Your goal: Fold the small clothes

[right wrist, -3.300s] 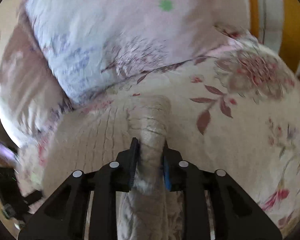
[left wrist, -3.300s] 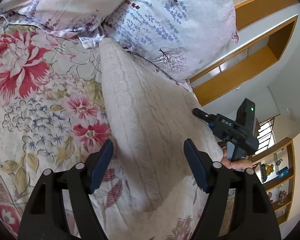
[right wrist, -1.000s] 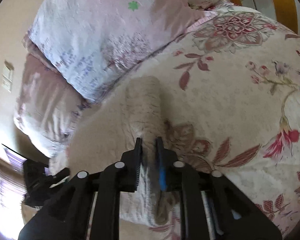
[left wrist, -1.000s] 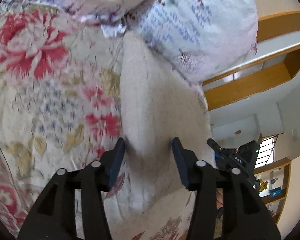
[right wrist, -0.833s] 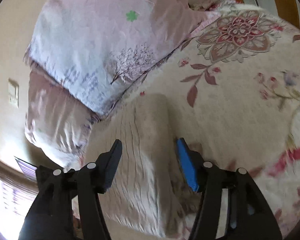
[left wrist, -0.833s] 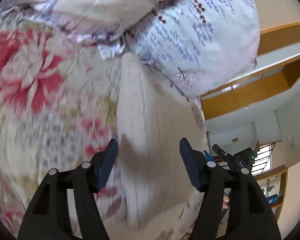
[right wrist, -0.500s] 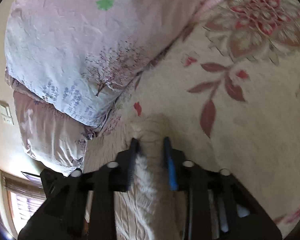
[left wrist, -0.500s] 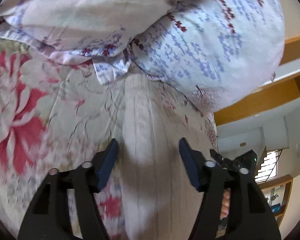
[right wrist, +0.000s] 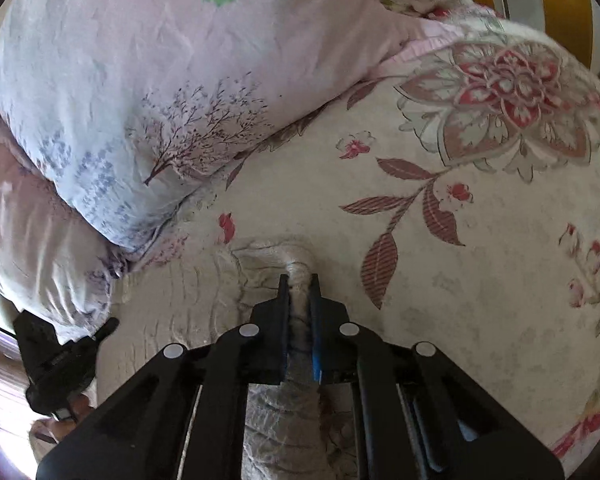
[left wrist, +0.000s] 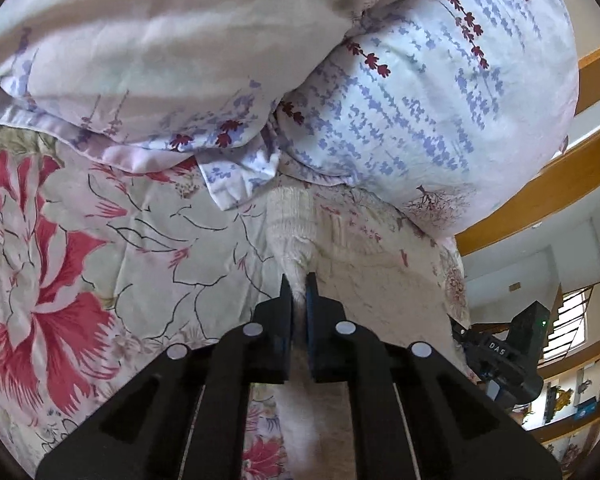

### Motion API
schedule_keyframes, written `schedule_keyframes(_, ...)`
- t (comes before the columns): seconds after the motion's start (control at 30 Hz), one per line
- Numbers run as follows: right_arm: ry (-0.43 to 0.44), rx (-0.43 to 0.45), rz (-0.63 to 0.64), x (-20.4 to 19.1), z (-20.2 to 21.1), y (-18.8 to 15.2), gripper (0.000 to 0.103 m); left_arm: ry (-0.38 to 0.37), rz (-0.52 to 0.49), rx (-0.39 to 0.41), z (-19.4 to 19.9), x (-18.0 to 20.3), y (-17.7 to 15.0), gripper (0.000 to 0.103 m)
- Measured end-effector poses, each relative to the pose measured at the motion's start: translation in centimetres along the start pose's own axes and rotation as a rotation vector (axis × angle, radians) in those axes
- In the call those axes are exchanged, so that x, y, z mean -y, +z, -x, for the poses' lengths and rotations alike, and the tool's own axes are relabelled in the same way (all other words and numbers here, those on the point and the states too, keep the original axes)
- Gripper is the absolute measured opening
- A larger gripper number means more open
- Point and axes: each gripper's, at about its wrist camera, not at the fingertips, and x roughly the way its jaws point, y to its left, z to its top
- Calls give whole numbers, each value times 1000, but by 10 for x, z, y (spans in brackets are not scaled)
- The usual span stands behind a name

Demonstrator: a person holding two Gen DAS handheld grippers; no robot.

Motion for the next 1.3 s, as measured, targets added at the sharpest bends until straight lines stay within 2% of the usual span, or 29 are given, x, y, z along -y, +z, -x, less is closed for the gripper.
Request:
schedule_keyframes(0.07,12,10,4,-2,12,-2,17,-7,-4,11,9,3,-3,14)
schedule_keyframes(0.17,49,23,-23,6,34,-8,46,-28,-24,38,27,8,-10,35)
schedule_keyframes(0.23,74,30,-22,10,48,-15,48,-46,-53,44,42,13,-18,56)
schedule_keyframes(0.27,81,28,-20,11,53,-19,48,-57,-74,43,48,16,-23,59)
schedule_keyframes(0.33,97,16,-25,18,59,-26,56,-66,-131,39,59,21,-34,76)
schedule_keyframes(0.37,106,8,-30,19,60,-30,63,-66,-158,32,63,24,-40,77)
schedule_keyframes(0.47,145,-22,-47,25,60,-38,64,-75,-205,-8,64,31,-55,81)
schedule_keyframes(0.57,176,-61,-83,29,55,-43,66,-51,-231,-58,55,36,-68,84)
schedule_keyframes(0.63,188,-80,-97,30,48,-46,66,-20,-237,-74,51,39,-73,84)
schedule_keyframes(0.77,202,-116,-112,30,35,-49,66,98,-295,-58,40,53,-82,85)
schedule_keyframes(0.83,219,-120,-113,30,30,-51,66,155,-324,-47,35,58,-83,89)
schedule_keyframes(0.9,233,-116,-109,29,29,-51,67,181,-336,-33,34,60,-83,93)
schedule_keyframes(1.13,281,-131,-46,16,21,-56,66,155,-292,-75,23,57,-76,95)
schedule_keyframes(1.3,282,-122,-26,13,21,-57,63,146,-289,-84,17,60,-76,95)
